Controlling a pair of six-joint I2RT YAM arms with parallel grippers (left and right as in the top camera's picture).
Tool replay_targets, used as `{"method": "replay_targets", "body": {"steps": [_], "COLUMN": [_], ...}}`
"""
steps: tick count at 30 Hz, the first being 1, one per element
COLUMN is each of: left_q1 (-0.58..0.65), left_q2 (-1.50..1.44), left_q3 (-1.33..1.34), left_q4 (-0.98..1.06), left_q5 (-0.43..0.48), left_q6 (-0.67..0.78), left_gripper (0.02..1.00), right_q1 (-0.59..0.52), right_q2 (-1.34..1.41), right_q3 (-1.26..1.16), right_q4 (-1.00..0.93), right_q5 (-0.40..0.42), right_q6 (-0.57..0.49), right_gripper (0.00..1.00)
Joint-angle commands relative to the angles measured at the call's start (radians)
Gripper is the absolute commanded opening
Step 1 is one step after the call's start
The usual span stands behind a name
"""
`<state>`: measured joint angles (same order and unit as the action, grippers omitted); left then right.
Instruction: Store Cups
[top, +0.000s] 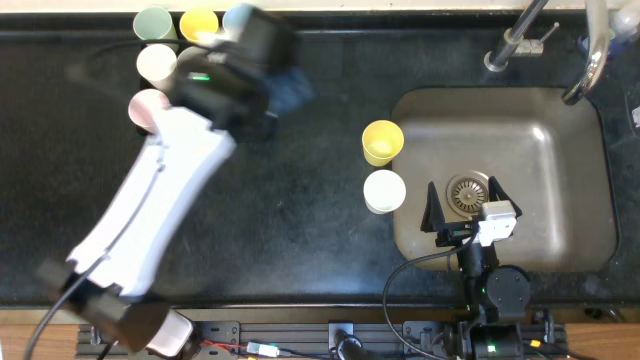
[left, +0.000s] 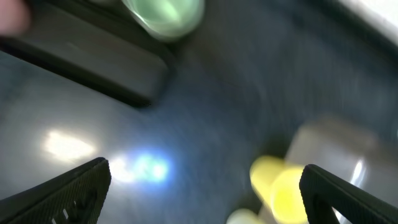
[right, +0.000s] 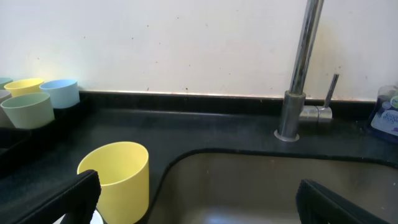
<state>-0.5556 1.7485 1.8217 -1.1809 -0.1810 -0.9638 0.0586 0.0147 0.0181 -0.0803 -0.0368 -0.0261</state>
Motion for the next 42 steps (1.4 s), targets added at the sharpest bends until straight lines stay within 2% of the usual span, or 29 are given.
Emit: {"method": "replay_targets", "body": {"steps": [1,8,20,26,32,34,36,37,40,42], "left_q1": [-0.127,-0.22,-0.223,-0.223,-0.221,-0.221,-0.223,-0.223,-0.223,-0.219], "left_q2": [0.116,0.268,0.39,0.428,0.439,0.442,0.442,0.442,0.442,0.44], "left_q3": [0.071,0.105,0.105,0.105,0.105,0.105,0.105,0.105,0.105,0.105], "left_q4": [-0.011,0.002,0.079,0.123,0.142,0.15,0.155,0.156,0.155,0.155], "left_q5": [0.062,0.102,0.09,0.067,0.088,0.091,0.091,0.091,0.092,0.091], "left_q6": [0.014,0.045,0.075,0.075,0.074,0.074,0.074,0.074,0.073,0.072], "left_gripper": [0.998,0.989,0.928,0.713,0.467,0.36,0.187,0.137,0.04,0.034], "right_q1": [-0.006,-0.006,-0.006,-0.006,-0.006,-0.006,-0.006,-0.006,-0.006,-0.006], "right_q2": [-0.01,-0.01,-0.01,-0.01,-0.01,-0.01,-0.01,-0.01,-0.01,-0.01], "right_q3": [-0.013,-0.013,-0.013,-0.013,-0.013,-0.013,-0.013,-0.013,-0.013,-0.013], "right_q4": [0.005,0.005,0.005,0.005,0.005,0.005,0.005,0.005,0.005,0.005], "right_q5": [0.005,0.005,0.005,0.005,0.005,0.005,0.005,0.005,0.005,0.005], "right_q6": [0.004,0.004,0.004,0.004,0.004,0.004,0.004,0.005,0.004,0.004], "right_gripper": [0.998,0.996,0.998,0.998,0.998,0.998,0.998,0.998,0.998,0.998]}}
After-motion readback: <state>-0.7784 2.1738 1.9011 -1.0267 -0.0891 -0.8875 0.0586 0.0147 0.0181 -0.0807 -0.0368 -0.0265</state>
